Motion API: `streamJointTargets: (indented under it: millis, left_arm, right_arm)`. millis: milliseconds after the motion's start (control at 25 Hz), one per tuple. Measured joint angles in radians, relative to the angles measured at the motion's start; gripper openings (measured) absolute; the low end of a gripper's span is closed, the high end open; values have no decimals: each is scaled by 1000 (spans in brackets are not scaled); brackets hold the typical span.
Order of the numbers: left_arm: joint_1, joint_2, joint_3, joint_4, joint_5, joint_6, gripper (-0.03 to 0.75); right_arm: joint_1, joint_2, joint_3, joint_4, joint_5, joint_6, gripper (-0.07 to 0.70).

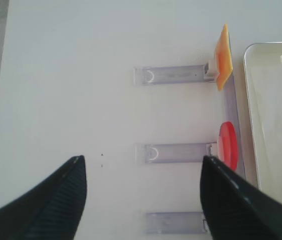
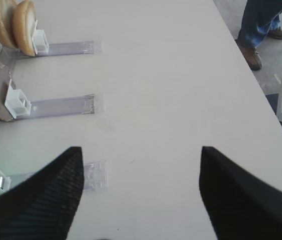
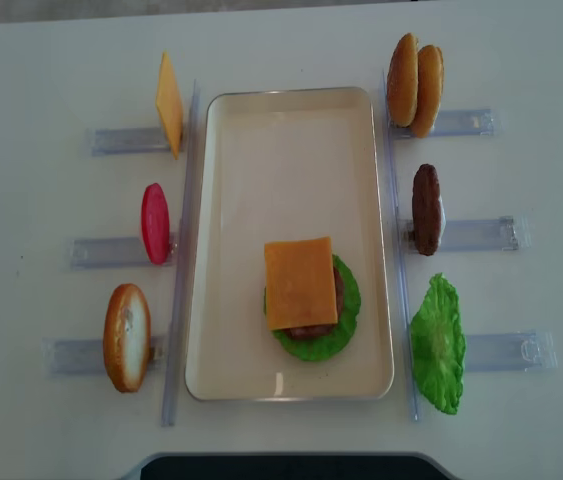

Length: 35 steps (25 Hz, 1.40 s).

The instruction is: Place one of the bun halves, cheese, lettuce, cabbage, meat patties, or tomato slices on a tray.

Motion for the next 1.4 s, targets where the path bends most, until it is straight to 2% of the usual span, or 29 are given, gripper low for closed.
streamJointTargets:
  millis: [120,400,600,840,1160,1400]
  left_arm:
    - [0,-127,69,-2,4,21,537]
    - [0,-445,325,-5,6,56,537]
    - [0,-645,489,-19,-8,61,537]
    - [0,-853,664,-65,-55,69,537]
    - [0,-1073,811,-173,-107,127,537]
    - [0,-1151,874,-176,-111,135,526]
  right_arm:
    - [0,0,0,0,0,0,469]
    - [0,0,0,0,0,0,469]
    - [0,0,0,0,0,0,469]
    - [0,0,0,0,0,0,469]
    - [0,0,0,0,0,0,469]
    - [0,0,0,0,0,0,469]
